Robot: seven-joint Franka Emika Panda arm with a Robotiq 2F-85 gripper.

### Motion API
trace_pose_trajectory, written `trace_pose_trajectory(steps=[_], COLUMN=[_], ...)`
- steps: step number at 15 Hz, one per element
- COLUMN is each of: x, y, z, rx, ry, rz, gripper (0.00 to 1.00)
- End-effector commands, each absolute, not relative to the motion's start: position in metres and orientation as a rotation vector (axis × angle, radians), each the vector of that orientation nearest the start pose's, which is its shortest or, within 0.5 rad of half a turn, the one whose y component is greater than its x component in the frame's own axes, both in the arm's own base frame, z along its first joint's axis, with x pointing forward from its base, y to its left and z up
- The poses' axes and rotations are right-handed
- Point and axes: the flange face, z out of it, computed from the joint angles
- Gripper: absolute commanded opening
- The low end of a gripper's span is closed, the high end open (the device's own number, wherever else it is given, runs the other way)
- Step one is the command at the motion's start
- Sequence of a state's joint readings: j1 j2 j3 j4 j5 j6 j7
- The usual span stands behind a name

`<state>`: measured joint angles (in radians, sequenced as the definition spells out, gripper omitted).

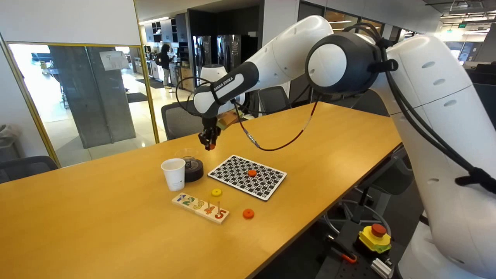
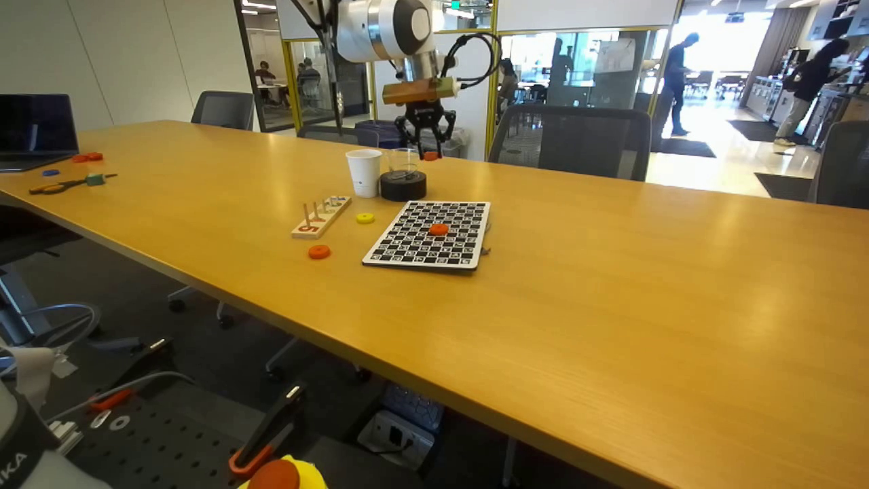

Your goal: Put the orange rings inside the clear cup, place the yellow rings inside the white cup

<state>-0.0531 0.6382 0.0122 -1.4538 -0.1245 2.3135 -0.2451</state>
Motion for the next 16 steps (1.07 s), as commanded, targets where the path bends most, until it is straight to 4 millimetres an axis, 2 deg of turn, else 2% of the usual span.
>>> trace_pose_trajectory(steps=[1,8,11,15,16], x=[0.744,0.756,0.76,0.765,0.765], y=[-0.018,0.017,0.024,0.022,0.02], z=[0.364,0.363,0.358,0.349,0.348], rx=[-3.169,-3.016,-2.963,-2.927,-2.931], ry=[-0.487,-0.634,-0.677,-0.688,-0.656], rz=[-0.467,-0.525,-0.524,-0.514,-0.501], gripper=[0.19,0.19,0.19,0.19,0.67])
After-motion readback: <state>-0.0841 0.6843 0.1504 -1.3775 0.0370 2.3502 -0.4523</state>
